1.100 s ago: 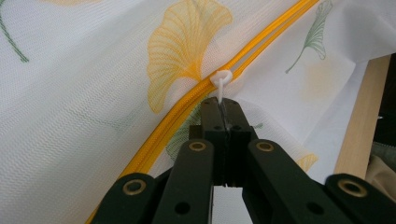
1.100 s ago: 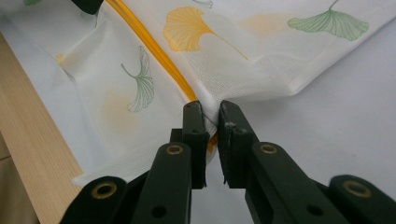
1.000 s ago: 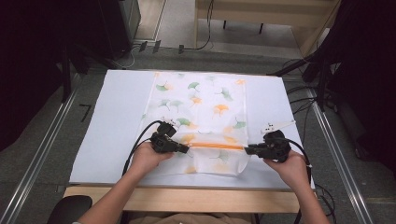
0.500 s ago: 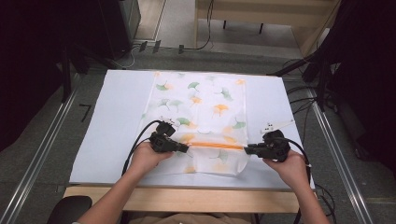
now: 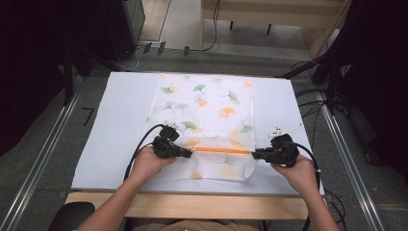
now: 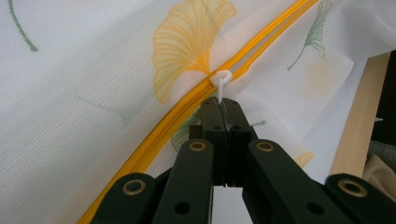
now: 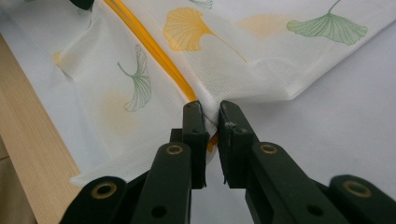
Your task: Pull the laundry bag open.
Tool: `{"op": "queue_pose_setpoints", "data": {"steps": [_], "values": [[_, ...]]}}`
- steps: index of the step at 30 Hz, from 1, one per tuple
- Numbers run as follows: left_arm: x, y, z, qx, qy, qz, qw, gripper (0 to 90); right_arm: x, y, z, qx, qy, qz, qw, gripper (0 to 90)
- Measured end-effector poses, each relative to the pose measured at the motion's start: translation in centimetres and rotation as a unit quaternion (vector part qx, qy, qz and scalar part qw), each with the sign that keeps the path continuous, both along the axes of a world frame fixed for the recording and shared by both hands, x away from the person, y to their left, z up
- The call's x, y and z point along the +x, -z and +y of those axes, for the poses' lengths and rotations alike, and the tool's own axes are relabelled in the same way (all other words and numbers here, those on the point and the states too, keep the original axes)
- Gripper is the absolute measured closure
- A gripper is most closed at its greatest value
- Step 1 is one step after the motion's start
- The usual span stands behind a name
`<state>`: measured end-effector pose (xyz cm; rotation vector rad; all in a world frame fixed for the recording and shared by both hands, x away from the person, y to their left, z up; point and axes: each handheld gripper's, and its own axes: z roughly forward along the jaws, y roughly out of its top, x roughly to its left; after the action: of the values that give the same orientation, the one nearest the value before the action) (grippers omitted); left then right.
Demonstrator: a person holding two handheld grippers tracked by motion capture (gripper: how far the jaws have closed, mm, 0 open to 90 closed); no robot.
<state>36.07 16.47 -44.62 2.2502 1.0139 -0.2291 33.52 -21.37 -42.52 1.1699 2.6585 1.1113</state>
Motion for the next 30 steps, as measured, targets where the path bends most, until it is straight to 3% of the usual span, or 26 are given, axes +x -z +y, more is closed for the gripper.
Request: {"op": "queue_pose_setpoints", "data": {"steps": [4,7,10,16,30], "values": [[-0.1,0.1,0.7,0.011,-0.006,0.002,0.9999,90.0,-0.1,0.0,0.0,-0.001,-0.001,-0.002,1.0,84.0],[-0.3,0.0,1.1,0.007,-0.014,0.004,0.9999,90.0,-0.1,0.0,-0.1,0.0,0.0,0.0,1.0,83.9],[-0.5,-0.2,1.5,0.014,-0.009,-0.001,0.9999,90.0,-0.1,0.0,-0.1,0.0,-0.001,-0.003,1.0,83.9],[-0.7,-0.1,3.2,0.006,-0.017,0.003,0.9998,90.0,0.0,0.1,-0.1,-0.002,0.001,-0.002,1.0,83.8],[-0.3,-0.1,3.0,0.0,-0.025,0.002,0.9997,90.0,0.1,0.2,-0.2,-0.003,0.001,-0.001,1.0,83.8]]}}
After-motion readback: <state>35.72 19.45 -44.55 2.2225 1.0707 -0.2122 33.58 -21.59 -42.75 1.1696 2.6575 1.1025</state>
